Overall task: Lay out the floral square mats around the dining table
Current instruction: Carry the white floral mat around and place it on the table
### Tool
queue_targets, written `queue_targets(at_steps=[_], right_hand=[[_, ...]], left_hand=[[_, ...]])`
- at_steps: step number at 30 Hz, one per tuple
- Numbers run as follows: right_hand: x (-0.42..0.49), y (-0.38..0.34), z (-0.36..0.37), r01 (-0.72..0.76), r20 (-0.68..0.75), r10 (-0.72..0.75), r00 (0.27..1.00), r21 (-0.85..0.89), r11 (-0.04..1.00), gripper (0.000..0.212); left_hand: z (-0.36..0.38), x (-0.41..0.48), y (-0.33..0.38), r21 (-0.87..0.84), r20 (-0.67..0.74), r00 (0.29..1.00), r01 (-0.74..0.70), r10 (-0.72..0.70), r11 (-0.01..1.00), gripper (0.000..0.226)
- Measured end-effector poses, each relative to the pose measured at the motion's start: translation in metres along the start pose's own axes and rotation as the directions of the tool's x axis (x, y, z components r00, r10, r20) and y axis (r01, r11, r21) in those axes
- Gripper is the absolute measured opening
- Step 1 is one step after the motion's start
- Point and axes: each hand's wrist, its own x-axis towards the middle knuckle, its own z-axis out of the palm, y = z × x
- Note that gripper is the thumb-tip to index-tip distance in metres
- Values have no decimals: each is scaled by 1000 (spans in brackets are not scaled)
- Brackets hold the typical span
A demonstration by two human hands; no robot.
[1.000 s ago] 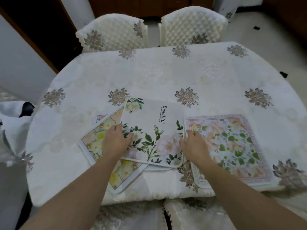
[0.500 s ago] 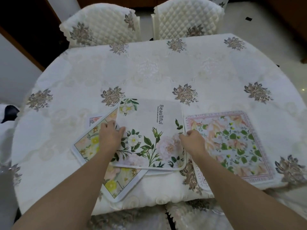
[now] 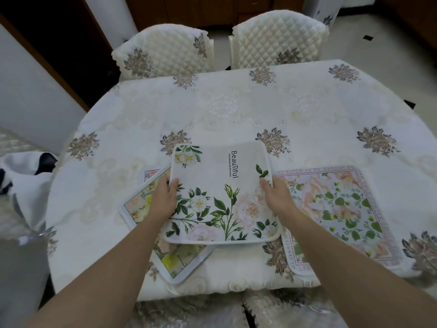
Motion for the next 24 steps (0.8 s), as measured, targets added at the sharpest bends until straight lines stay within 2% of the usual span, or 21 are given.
queue_targets(at_steps=[6, 11, 15, 19, 22, 24], right_hand=[[-23, -24, -52, 64, -73, -62, 995, 15, 998, 24], [-47, -29, -111, 133, -193, -131, 972, 1, 991, 34], [-65, -17, -169, 144, -319, -141, 937, -14, 990, 43], [-91, 14, -236, 125, -457, -119, 881, -17, 992, 42], [-117, 48, -288, 83, -571, -54, 819, 24, 996, 38], [-134, 74, -322, 60, -630, 0, 777, 74, 995, 34]], left_hand=[[-8, -20, 45, -73, -54, 996, -73, 69, 995, 28], [13, -37, 99, -131, -35, 987, -161, 157, 978, 29], [49, -52, 148, -136, 32, 964, -258, 265, 956, 30], [104, -69, 201, -184, 134, 925, -330, 356, 926, 27], [151, -95, 244, -228, 207, 868, -406, 452, 885, 22], [184, -116, 270, -228, 267, 829, -441, 491, 868, 27]])
